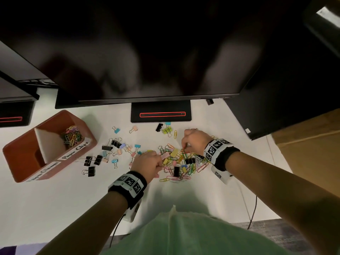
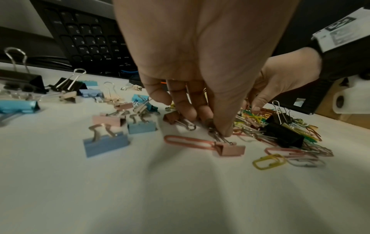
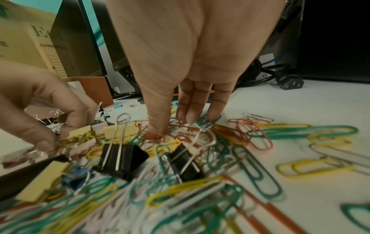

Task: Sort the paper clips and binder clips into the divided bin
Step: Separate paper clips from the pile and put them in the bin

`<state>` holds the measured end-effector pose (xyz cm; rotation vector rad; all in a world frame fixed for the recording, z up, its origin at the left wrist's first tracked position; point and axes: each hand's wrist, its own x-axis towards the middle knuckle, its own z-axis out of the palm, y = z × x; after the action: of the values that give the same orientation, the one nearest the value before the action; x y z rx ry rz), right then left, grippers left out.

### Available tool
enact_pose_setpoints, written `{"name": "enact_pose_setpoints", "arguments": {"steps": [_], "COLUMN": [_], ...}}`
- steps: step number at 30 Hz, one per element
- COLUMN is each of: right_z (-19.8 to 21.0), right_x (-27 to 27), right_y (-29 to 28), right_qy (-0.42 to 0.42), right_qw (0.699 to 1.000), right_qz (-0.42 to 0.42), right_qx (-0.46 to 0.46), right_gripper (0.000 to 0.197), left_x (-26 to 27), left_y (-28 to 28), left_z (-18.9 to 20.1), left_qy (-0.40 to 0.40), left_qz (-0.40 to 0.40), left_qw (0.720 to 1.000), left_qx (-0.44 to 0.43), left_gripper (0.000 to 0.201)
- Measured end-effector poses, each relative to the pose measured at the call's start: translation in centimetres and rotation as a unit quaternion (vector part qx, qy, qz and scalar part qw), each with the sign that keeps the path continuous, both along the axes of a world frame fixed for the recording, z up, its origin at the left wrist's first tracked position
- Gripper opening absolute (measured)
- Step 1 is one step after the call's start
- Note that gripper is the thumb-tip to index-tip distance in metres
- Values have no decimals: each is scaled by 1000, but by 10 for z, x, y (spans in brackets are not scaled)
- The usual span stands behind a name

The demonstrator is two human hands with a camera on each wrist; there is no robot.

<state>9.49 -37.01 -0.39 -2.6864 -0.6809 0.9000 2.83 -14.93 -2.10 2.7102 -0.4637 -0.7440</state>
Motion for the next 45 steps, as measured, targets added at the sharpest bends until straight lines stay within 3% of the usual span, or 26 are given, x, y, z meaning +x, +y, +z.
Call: {"name": "enact_pose_setpoints", "arguments": {"steps": [6, 12, 16, 20, 24, 29, 36, 41, 45], "right_z": [0, 9, 10, 7, 7, 8, 15, 42, 73], "right_x": [0, 1, -2, -11, -7, -2, 3, 14, 27], "right_y": [-3, -14, -7, 5, 12, 18, 26, 58, 127], "right_qy": [8, -5, 42, 58, 63, 79, 63, 24, -30], "right_qw": [999, 988, 993, 998, 998, 996, 997, 997, 991], "right_qz": [-38, -113, -60, 10, -19, -33, -38, -47, -18], "right_qx": [30, 104, 96, 31, 10, -21, 9, 61, 132], "right_gripper": [21, 24, 25, 32, 36, 26, 20, 14, 12], "left_x": [0, -2, -1, -2, -3, -7, -11, -3, 12], "left_y": [2, 17, 25, 28, 29, 34, 55, 93, 148], "left_z": [-1, 2, 6, 9, 11, 14, 24, 52, 82], "left_qy": [-3, -3, 5, 11, 16, 15, -6, -65, -102], "left_qz": [-4, 43, 64, 76, 85, 94, 118, 157, 234], "left_qw": [1000, 992, 988, 987, 985, 983, 973, 959, 943], "left_qx": [-17, -115, -140, -143, -148, -159, -200, -226, -214], "left_gripper": [6, 11, 10, 9, 9, 11, 10, 6, 9]}}
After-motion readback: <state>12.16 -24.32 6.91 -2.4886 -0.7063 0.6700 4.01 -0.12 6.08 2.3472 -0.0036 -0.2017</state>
